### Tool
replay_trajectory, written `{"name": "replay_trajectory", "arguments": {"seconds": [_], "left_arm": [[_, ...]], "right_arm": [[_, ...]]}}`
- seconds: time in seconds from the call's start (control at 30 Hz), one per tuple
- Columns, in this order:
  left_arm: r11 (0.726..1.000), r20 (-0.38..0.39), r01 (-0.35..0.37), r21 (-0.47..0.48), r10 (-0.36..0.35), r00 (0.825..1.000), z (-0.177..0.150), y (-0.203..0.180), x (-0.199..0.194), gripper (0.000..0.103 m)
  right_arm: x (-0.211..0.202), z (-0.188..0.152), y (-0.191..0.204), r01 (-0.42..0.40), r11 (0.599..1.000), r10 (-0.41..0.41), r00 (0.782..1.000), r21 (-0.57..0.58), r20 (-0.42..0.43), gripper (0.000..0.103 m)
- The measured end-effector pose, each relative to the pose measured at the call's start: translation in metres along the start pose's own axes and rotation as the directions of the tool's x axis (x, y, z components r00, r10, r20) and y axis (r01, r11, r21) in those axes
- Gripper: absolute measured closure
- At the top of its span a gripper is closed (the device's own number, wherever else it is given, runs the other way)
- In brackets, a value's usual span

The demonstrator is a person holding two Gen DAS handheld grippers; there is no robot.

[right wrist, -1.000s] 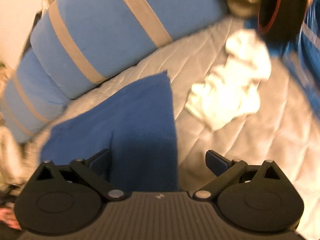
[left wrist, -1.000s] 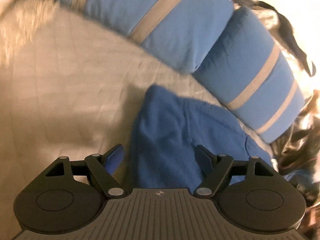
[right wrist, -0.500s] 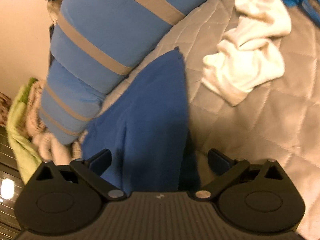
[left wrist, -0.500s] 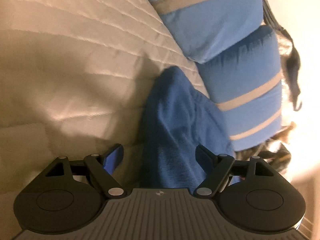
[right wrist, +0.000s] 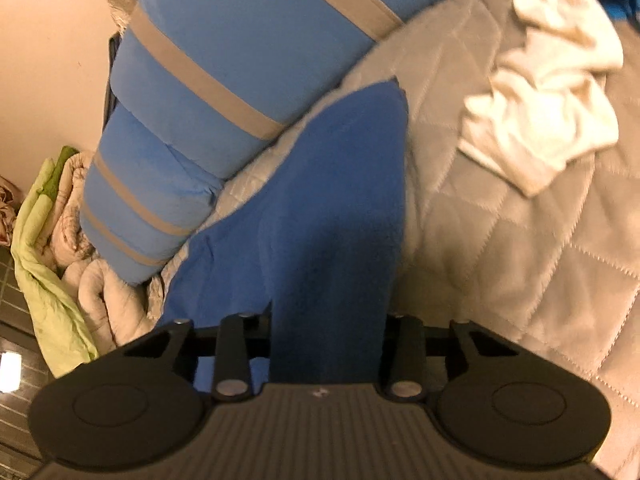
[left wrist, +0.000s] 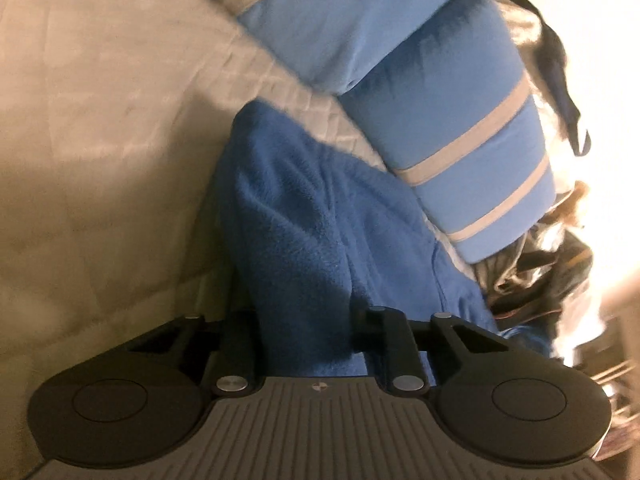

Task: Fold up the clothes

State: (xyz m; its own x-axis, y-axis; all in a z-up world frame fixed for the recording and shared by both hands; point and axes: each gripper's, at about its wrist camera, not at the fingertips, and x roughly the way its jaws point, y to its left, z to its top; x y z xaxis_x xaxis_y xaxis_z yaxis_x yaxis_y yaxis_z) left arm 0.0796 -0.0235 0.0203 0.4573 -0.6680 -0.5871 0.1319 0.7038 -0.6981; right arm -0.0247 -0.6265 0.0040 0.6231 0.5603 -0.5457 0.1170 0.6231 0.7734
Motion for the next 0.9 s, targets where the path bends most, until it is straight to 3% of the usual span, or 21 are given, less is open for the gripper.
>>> {"name": "replay_trajectory", "arguments": {"seconds": [0.17, 0.37, 0.5, 0.67, 0.7, 0.73, 0.77, 0.8, 0.83, 0.9], "left_arm": [[0.995, 0.057, -0.028, 0.096, 0.023, 0.998, 0.019, -0.014, -0.033, 0.082], [0.976, 0.099, -0.180, 0.122, 0.169, 0.981, 0.056, 0.010, -0.089, 0.083], [0.946, 0.140, -0.299, 0.122, 0.282, 0.949, 0.083, 0.027, -0.131, 0.083], [0.903, 0.202, -0.420, 0.092, 0.396, 0.896, 0.114, 0.044, -0.184, 0.083], [0.894, 0.210, -0.440, 0.090, 0.415, 0.885, 0.118, 0.048, -0.193, 0.083], [0.884, 0.218, -0.460, 0.087, 0.434, 0.874, 0.122, 0.052, -0.201, 0.083], [0.873, 0.226, -0.480, 0.084, 0.452, 0.863, 0.126, 0.056, -0.209, 0.080], [0.863, 0.233, -0.500, 0.078, 0.472, 0.850, 0.130, 0.061, -0.216, 0.078], [0.848, 0.233, -0.526, 0.061, 0.500, 0.834, 0.134, 0.071, -0.217, 0.069], [0.790, 0.191, -0.613, 0.001, 0.601, 0.776, 0.139, 0.098, -0.208, 0.058]], "right_arm": [[0.014, -0.006, 0.032, -0.038, 0.999, 0.038, 0.999, -0.032, 0.011, 0.068], [0.075, -0.034, 0.097, -0.092, 0.991, 0.087, 0.995, -0.097, -0.058, 0.079], [0.127, -0.046, 0.153, -0.143, 0.982, 0.130, 0.986, -0.125, -0.108, 0.080], [0.185, -0.057, 0.213, -0.235, 0.963, 0.211, 0.962, -0.133, -0.171, 0.081], [0.195, -0.061, 0.221, -0.222, 0.964, 0.194, 0.964, -0.146, -0.182, 0.081], [0.205, -0.066, 0.227, -0.197, 0.967, 0.165, 0.968, -0.164, -0.190, 0.076], [0.215, -0.071, 0.234, -0.172, 0.968, 0.135, 0.971, -0.182, -0.198, 0.051], [0.225, -0.076, 0.240, -0.147, 0.969, 0.105, 0.973, -0.201, -0.205, 0.032], [0.230, -0.082, 0.244, -0.090, 0.965, 0.041, 0.979, -0.245, -0.197, 0.002], [0.230, -0.093, 0.246, 0.019, 0.940, -0.077, 0.984, -0.340, -0.158, 0.001]]}}
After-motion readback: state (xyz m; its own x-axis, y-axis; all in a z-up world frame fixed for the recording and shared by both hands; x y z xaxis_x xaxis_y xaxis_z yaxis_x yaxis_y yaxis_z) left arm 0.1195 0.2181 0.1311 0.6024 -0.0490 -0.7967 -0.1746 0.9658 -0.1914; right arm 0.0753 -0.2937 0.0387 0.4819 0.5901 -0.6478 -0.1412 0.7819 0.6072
